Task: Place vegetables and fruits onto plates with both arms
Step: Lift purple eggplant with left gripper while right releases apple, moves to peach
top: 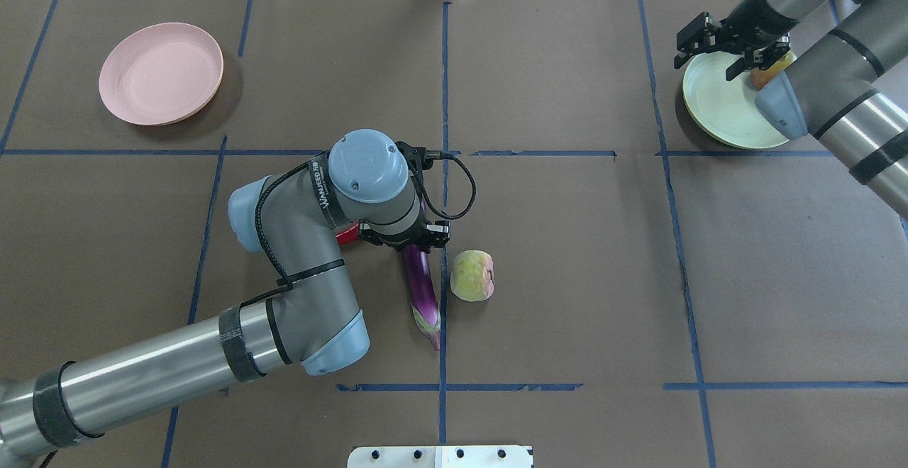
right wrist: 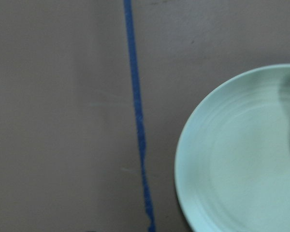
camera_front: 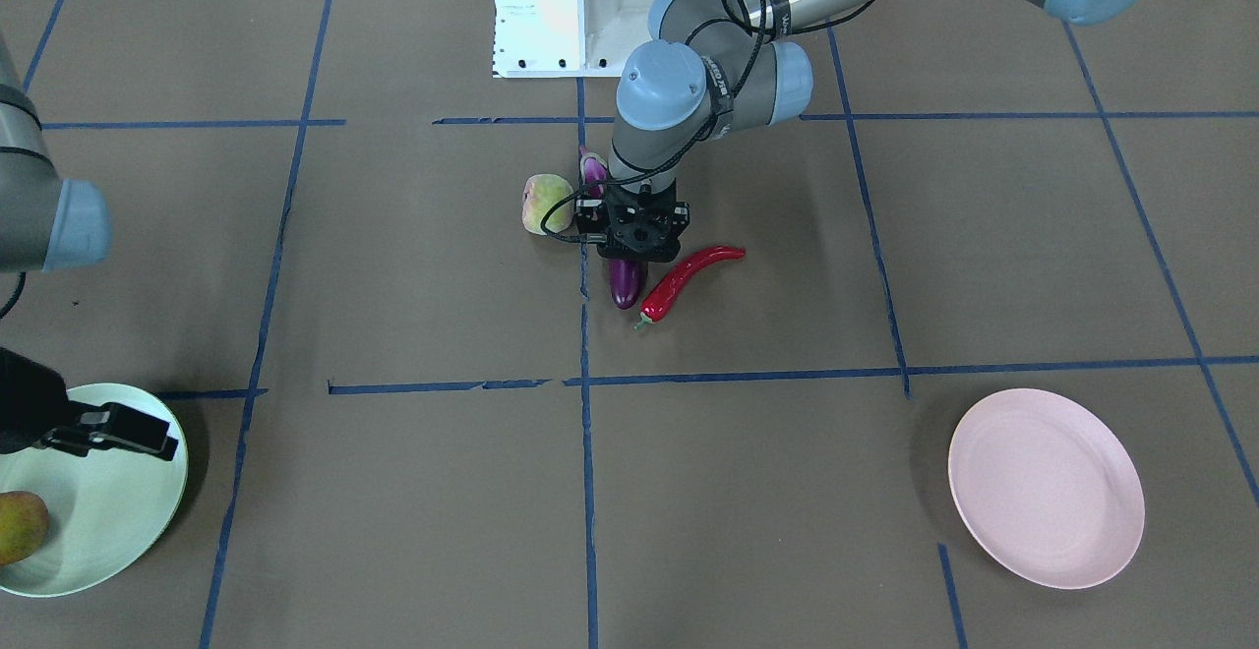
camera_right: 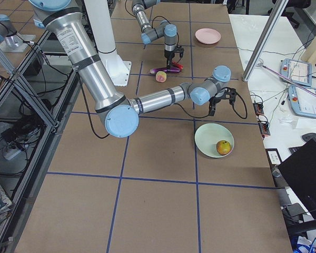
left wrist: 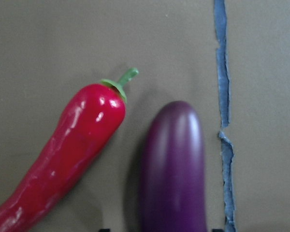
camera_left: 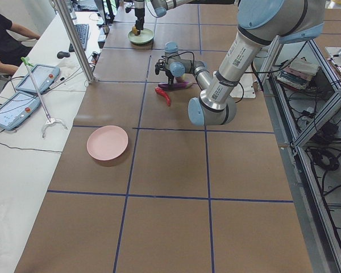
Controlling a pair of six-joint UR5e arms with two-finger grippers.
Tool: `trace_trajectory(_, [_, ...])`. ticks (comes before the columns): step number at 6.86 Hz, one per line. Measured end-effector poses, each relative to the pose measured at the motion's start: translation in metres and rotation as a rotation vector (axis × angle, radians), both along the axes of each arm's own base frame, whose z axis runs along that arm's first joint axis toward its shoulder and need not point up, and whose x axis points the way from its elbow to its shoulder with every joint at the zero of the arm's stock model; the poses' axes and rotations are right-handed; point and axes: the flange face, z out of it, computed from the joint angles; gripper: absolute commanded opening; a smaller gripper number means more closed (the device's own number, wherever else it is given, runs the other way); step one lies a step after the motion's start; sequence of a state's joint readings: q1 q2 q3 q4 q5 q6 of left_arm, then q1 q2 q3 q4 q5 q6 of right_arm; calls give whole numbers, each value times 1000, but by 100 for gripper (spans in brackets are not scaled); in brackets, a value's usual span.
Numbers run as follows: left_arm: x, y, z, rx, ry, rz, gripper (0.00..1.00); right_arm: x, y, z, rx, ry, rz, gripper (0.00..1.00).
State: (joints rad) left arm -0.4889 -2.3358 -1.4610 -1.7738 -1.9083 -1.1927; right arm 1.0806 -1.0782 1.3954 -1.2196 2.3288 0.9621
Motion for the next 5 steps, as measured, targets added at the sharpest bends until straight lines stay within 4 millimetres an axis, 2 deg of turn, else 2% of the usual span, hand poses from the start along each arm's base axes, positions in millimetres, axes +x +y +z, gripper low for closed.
trace_trajectory(1, [-18,-13,-14,7,26,-34,0,-33,33,-26,-34,-32,3,100])
trace_trajectory(2, [-52,-39,-28,12,56,-96,0,-73,75,-53,-49,-49,4,100])
trace_trajectory(3, [-91,-69,-33,21,73,-161,0,-109,114,-79,-60,-58,24,100])
trace_trajectory(4, [-130,-99,-22,24,66,-223,0,-142,148,-99,-69,-64,45,100])
trace_trajectory(5, [-172,-130,0,51,36,-264,0,-171,178,-116,-80,-74,48,100])
